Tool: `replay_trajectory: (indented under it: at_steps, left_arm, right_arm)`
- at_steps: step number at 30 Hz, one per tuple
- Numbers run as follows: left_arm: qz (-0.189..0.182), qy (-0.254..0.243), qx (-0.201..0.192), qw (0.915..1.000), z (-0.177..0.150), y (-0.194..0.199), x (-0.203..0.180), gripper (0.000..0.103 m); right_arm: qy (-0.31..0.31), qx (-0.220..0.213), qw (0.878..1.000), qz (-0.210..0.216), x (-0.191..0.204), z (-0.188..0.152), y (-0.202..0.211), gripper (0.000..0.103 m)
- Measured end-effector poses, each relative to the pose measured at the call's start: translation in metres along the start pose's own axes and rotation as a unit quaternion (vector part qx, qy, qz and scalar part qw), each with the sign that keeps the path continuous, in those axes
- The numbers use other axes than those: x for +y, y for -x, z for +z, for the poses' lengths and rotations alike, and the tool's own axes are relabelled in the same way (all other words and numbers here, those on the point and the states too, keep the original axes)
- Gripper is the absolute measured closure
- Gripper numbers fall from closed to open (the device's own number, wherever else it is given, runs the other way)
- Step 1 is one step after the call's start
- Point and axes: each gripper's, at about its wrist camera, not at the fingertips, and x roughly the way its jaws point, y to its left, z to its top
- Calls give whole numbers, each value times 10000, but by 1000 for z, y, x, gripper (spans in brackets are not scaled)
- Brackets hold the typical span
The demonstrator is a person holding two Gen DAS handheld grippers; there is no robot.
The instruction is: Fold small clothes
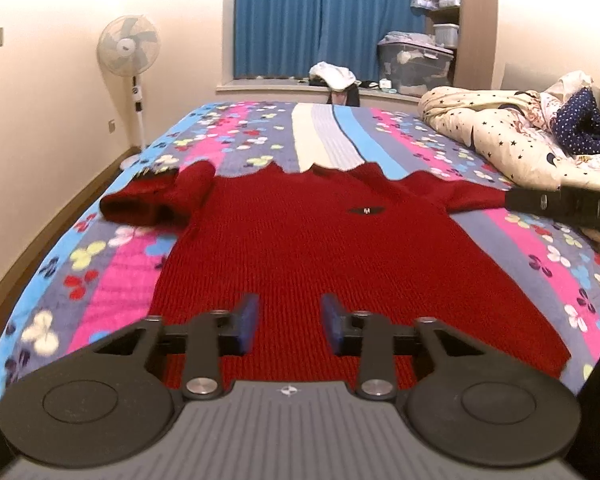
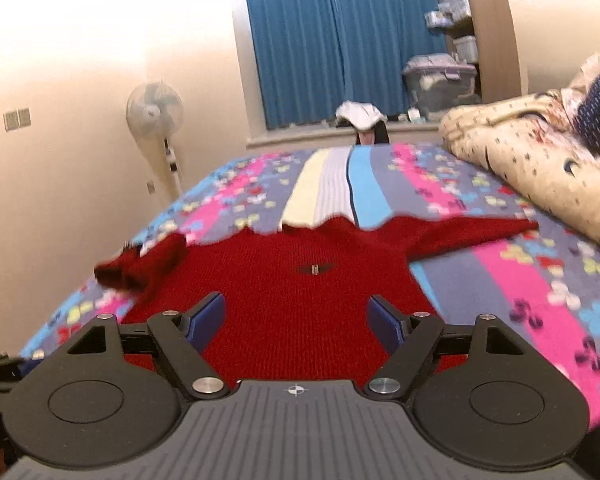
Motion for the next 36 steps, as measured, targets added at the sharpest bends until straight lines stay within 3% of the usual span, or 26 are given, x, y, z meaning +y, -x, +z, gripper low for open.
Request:
replay_trajectory:
  at_steps: [1, 2, 4, 9, 14, 17, 21, 23, 27, 28, 36]
  left_arm:
    - [-53, -44, -36, 10000, 4, -10, 6, 89]
    - [-82, -75, -64, 9999, 11, -17, 9, 90]
    - [-83, -128, -127, 9998, 19, -37, 19, 91]
    - [197, -191, -344, 9990, 55, -79, 48, 91]
    - [617, 194, -367, 9972, 86, -129, 103, 91]
    - [885, 423, -243, 9949, 95, -160, 139, 91]
    - [1287, 678, -62, 9893, 98, -216, 188, 91]
    - [1357, 1008, -32, 9856, 99, -241, 212, 91]
    - [1148, 2372, 210, 9644, 94, -296, 268, 87]
    - [1069, 2608, 297, 9590, 93, -310, 279, 79]
    - [698, 3381, 599, 9366, 80, -362, 307, 71]
  right_arm:
    - [45, -43, 10000, 17, 0, 8, -7, 24]
    - [116, -55, 9999, 55, 1, 16, -17, 24]
    - [222, -136, 9996, 112, 1, 35, -39, 40]
    - [-23, -420, 9989, 229, -5, 98, -97, 65]
    - [-141, -833, 9957, 373, -3, 154, -156, 65]
    - [-184, -885, 9946, 500, -9, 145, -190, 65]
    - [-207, -73, 9973, 707, -14, 120, -237, 64]
    - [-178, -12, 9968, 784, -14, 120, -249, 64]
    - [-208, 163, 9967, 767, -10, 112, -268, 64]
    - [-270, 230, 9959, 830, -7, 110, -273, 64]
    - [-146, 602, 9877, 1435, 21, 87, -289, 64]
